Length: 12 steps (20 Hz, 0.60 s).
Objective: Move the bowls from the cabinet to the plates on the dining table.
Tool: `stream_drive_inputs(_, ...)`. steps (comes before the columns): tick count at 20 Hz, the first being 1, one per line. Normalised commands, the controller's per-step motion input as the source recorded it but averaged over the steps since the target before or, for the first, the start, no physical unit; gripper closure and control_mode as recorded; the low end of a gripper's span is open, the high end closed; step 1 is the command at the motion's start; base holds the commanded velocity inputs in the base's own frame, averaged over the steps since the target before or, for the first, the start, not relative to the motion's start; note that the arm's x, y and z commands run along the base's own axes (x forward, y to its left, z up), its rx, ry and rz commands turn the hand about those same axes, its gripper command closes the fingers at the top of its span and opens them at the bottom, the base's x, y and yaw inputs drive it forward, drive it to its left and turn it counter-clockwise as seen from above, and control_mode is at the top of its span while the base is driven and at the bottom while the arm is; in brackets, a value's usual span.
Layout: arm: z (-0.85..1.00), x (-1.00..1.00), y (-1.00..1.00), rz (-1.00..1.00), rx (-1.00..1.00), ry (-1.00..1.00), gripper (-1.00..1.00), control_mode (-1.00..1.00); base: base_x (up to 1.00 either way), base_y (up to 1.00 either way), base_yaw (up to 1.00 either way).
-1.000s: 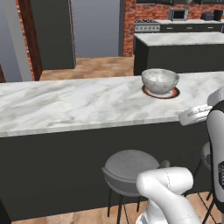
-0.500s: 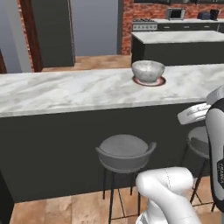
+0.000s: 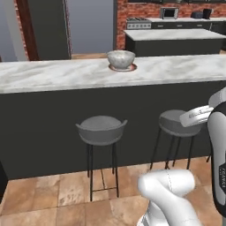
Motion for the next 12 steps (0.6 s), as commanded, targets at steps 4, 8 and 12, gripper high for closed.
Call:
stream_drive_inputs(4, 0.0, 0.0, 0.0, 0.0, 0.0, 0.0, -1.0, 1.0, -0.61, -0.77, 0.0)
stream_drive_inputs(8, 0.0, 0.0, 0.0, 0.0, 0.0, 0.0, -1.0, 1.0, -0.37, -0.79, 0.0)
stream_drive_inputs(12, 0.0, 0.0, 0.0, 0.0, 0.0, 0.0, -1.0, 1.0, -0.18, -1.0, 0.0)
